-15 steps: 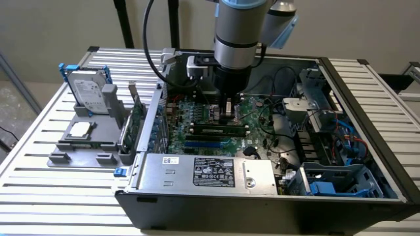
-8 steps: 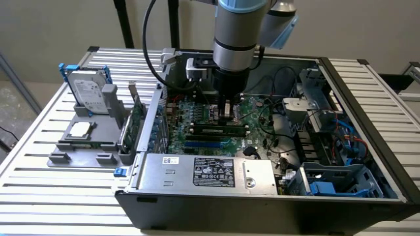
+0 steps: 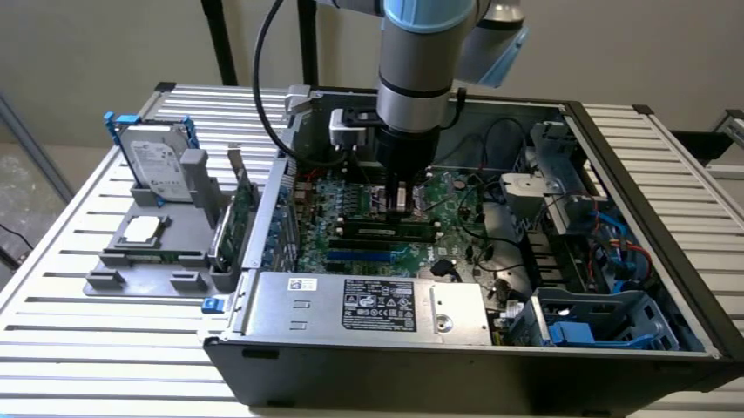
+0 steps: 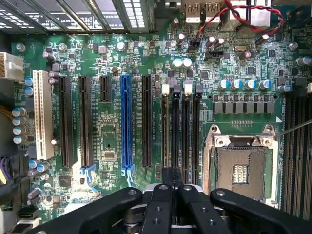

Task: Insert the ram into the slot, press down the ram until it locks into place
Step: 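Press down the ram until it locks into place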

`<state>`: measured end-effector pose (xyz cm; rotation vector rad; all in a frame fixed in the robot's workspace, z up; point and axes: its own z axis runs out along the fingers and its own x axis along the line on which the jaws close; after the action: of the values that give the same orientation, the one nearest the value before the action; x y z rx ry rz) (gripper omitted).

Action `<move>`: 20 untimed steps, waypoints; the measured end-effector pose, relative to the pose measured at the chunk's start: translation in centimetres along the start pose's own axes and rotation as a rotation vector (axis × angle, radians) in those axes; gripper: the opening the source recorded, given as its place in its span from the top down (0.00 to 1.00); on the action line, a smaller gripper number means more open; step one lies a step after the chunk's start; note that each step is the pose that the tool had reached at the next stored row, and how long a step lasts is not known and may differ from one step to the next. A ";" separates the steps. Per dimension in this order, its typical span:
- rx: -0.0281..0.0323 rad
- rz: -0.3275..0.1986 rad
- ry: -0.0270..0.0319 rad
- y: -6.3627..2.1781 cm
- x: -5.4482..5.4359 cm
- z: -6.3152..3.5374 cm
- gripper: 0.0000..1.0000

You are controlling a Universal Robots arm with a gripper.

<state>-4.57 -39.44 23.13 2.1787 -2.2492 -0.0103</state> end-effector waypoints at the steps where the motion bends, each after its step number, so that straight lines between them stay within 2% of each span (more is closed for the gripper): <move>1: -0.0003 0.000 0.0007 0.00 0.0 0.08 0.89; 7: -0.0008 0.000 0.0006 0.00 0.0 0.39 0.89; 8: -0.0019 0.000 -0.0008 -0.01 0.0 0.29 0.89; 14: -0.0164 0.000 0.0004 -0.35 0.0 -1.97 0.89; 17: -0.0228 0.000 0.0007 -1.04 0.0 -2.49 0.89; 20: -0.0237 0.000 0.0006 -1.24 0.0 -2.57 0.89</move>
<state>-3.30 -39.46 25.69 2.1668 -2.2368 -0.0362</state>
